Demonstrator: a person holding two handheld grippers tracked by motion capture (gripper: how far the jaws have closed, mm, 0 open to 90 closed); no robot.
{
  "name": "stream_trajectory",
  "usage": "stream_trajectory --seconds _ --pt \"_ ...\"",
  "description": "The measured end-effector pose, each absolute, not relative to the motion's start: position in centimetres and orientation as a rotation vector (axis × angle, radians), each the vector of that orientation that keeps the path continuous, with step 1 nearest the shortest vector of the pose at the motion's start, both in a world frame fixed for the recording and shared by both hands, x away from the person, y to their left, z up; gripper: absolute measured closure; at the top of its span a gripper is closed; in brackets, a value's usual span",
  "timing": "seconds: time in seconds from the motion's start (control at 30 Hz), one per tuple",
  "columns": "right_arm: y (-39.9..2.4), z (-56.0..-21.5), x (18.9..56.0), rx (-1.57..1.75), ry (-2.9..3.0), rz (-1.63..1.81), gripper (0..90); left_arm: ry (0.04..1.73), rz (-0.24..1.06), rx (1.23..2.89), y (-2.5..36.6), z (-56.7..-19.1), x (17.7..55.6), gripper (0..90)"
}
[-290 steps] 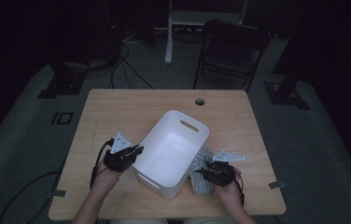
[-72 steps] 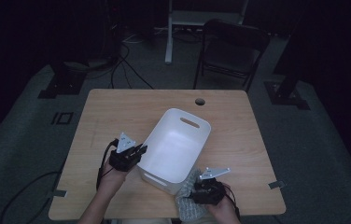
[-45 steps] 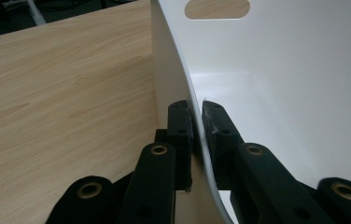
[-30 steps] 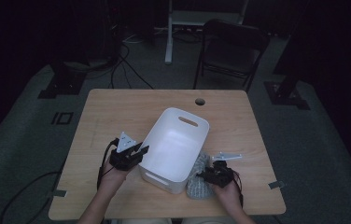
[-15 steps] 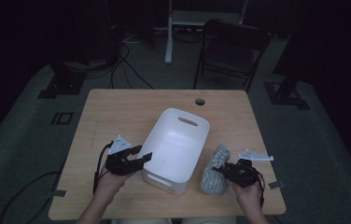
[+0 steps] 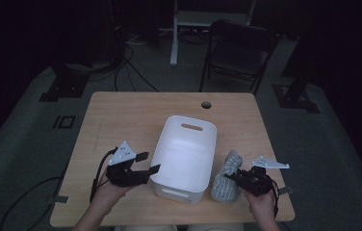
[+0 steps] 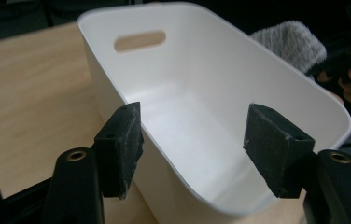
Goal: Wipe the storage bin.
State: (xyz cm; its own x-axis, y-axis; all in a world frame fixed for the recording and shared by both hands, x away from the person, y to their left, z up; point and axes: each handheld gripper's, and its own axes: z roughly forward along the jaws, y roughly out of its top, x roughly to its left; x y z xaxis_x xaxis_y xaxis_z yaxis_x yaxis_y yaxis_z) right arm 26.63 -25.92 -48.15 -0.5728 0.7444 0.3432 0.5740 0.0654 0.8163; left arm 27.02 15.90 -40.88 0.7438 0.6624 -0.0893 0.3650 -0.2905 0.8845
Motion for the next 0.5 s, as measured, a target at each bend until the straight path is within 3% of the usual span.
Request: stream_trajectory --seconds 0.23,0.5 --pt "-26.6 -47.9 26.9 1.333 2.160 1.533 69.4 0.700 0.417 1.850 16.1 -40.4 32.5 37.3" --pt "-27.2 -48.4 27.2 1.358 2.135 1.571 69.4 0.655 0.428 1.898 14.7 -41.0 39.7 37.5"
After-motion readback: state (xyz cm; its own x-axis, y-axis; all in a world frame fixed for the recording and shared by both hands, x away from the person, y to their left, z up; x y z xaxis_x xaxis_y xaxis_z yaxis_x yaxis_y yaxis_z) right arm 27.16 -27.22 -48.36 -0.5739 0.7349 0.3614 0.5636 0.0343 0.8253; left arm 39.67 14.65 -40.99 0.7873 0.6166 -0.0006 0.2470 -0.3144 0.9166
